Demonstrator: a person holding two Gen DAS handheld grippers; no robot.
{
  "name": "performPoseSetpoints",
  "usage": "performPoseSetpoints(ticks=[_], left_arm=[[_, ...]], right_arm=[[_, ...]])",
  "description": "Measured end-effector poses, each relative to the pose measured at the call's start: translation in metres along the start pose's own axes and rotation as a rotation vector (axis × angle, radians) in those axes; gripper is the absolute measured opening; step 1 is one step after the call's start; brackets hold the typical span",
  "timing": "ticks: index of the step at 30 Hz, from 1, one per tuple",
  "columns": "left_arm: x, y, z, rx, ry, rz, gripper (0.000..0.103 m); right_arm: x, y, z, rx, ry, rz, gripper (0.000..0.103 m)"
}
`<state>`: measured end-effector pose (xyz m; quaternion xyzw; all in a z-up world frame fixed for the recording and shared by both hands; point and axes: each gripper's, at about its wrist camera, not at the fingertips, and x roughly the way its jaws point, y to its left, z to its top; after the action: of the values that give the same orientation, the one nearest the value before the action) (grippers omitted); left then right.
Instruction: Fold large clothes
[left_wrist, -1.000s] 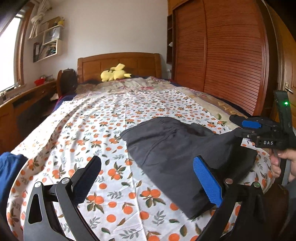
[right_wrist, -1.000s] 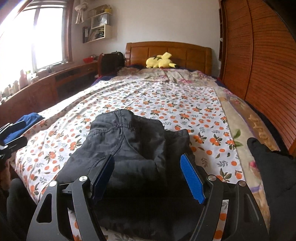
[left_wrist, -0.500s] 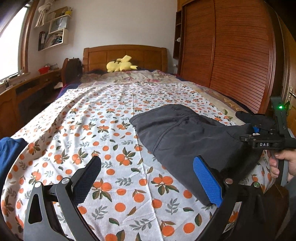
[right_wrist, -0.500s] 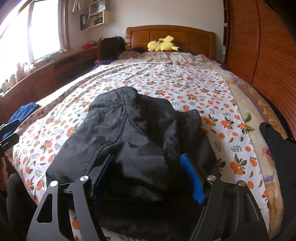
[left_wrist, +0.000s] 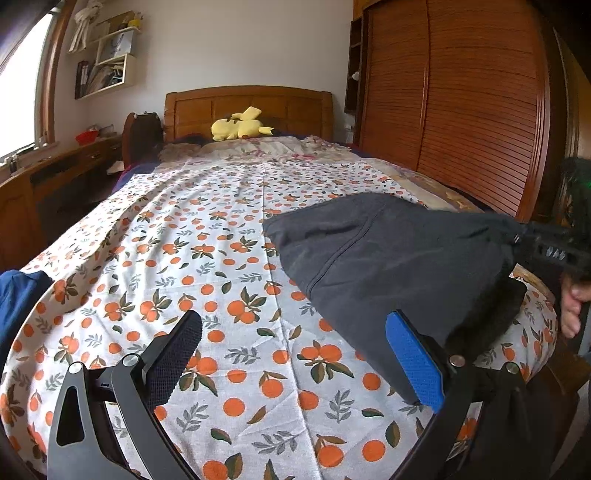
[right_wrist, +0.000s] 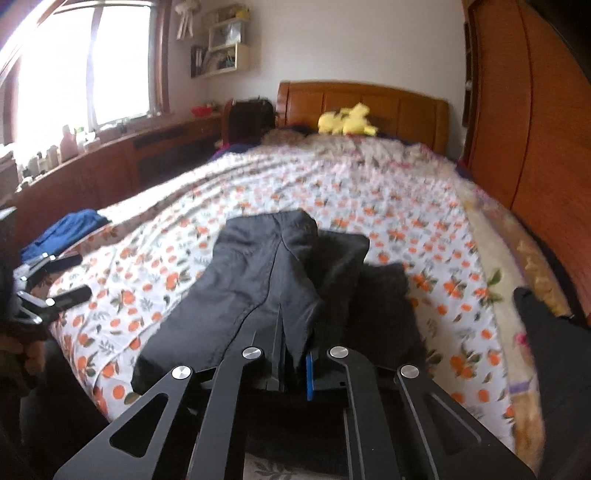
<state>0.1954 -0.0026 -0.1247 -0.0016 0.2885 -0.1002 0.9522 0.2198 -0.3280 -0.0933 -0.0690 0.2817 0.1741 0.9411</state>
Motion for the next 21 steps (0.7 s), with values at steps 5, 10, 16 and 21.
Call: performPoseSetpoints(ticks=[5,10,16,21], left_arm=[[0.001,-0.010,0.003,0.018,-0.002,-0.018,0.100],[0.004,-0.020,0.004,0.037,-0.005,-0.039,0.100],[0.014,-0.027,0.005,0.046,0.008,-0.052,0.100],[0.024,-0.034,0.010,0.065,0.010,-0.063,0.100]], right_arm=[[-0.035,-0.019,-0.002,0.015,-0.054,-0.058,0.005],[-0.034,-0.070,-0.034,0.122,0.014,-0.166,0.006],[-0.006,-0.084,-0.070,0.128,0.131,-0.238,0.038],[-0.017,-0.081,-0.068,0.128,0.094,-0.264,0.060]])
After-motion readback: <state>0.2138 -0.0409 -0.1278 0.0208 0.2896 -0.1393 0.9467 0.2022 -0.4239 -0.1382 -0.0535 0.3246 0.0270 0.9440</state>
